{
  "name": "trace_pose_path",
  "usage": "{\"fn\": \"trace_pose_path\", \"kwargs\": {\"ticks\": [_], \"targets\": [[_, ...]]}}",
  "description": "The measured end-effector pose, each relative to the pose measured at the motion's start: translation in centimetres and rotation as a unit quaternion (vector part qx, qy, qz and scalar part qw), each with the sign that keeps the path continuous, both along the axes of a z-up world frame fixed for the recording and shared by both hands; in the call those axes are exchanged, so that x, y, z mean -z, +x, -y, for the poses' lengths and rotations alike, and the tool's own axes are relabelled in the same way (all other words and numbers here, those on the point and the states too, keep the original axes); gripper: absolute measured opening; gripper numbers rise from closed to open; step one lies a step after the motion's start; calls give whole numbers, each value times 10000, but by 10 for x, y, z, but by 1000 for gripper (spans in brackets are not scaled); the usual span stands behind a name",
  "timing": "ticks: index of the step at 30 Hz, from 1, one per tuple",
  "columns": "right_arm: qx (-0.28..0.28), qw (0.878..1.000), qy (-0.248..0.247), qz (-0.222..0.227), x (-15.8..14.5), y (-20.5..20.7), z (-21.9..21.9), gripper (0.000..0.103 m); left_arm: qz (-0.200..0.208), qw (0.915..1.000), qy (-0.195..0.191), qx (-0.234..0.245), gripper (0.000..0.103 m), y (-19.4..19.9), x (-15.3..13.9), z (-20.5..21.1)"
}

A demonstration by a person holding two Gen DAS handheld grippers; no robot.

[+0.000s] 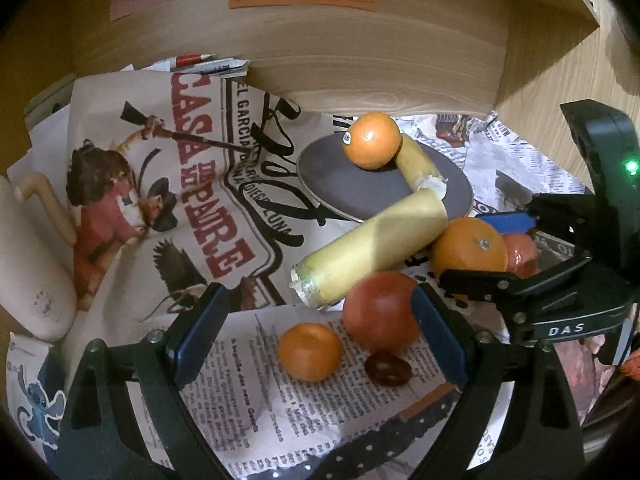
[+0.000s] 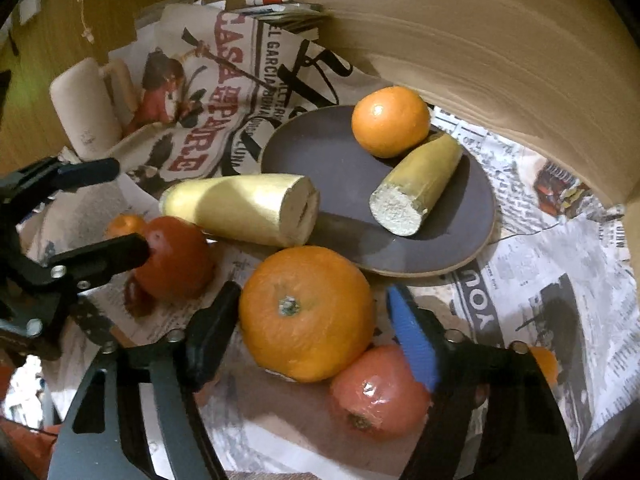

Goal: Organize fruits
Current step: 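Grasp the red tomato with the left tool while the right tool grasps the stickered orange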

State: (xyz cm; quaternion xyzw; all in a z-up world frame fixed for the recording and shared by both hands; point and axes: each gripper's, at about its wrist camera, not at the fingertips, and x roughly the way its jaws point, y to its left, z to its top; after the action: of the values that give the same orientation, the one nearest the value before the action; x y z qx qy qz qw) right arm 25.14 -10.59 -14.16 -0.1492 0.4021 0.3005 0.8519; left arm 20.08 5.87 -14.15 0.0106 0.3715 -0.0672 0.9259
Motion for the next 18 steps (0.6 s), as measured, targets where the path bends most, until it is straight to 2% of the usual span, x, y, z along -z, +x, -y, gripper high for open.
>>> {"fn": "trace_pose_path", "kwargs": {"ticks": [5, 8, 16, 18], "targets": [[-12, 9999, 91, -52, -3, -2, 1, 62, 51, 9999, 92, 113, 93, 8, -5, 8], [57, 9993, 347, -126, -9, 0, 8, 62, 61, 9994, 248, 250, 93, 14, -6, 18], [365, 9959, 833, 5, -33, 2, 36, 62, -243, 9933, 955, 605, 95, 45, 10, 52], [446, 9952, 874, 63, -37, 2, 44, 62, -236, 9926, 992, 666, 97, 47, 12, 56]]}}
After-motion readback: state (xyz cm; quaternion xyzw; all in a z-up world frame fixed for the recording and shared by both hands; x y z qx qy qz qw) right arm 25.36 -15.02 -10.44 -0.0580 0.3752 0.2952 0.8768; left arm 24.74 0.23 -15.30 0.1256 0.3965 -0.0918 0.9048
